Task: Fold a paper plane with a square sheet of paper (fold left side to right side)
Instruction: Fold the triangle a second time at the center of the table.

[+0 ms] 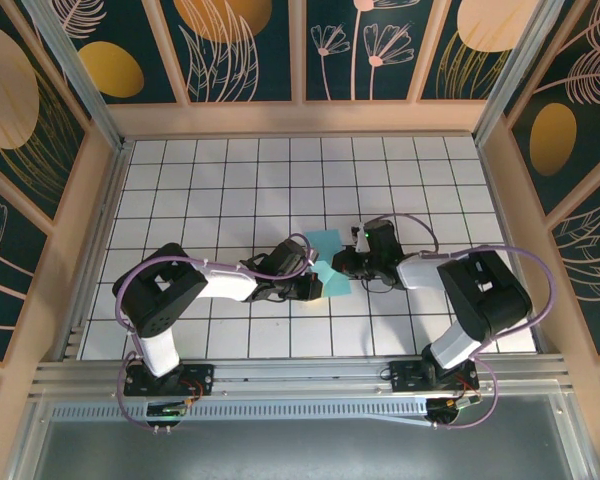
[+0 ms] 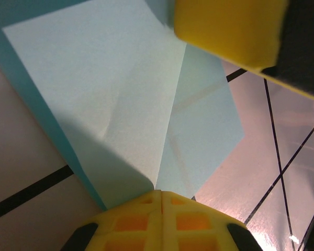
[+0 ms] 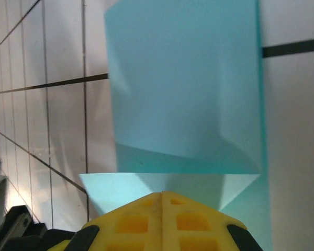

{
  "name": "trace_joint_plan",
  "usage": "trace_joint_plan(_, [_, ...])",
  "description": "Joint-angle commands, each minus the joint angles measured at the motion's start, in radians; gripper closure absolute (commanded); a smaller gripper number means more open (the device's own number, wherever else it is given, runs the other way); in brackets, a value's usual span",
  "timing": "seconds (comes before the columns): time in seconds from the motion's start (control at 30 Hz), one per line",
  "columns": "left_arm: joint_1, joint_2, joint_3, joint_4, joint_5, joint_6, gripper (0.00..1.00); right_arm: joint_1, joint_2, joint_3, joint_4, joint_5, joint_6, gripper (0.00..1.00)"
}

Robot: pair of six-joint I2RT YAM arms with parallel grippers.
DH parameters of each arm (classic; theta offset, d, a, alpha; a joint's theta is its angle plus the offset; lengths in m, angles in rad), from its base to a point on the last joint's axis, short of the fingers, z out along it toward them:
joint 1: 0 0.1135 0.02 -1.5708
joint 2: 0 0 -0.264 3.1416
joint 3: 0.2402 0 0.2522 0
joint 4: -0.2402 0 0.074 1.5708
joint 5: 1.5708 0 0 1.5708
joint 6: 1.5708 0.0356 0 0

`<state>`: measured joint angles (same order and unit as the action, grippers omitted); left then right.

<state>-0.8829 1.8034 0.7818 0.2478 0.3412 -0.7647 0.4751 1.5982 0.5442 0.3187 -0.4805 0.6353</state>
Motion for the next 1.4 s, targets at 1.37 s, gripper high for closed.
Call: trace_joint_plan(1.37, [-0.019, -0.071, -0.103, -0.054, 0.007, 0.082, 1.0, -0.028, 0.076, 0.037, -0.142, 0.056, -0.045, 1.0])
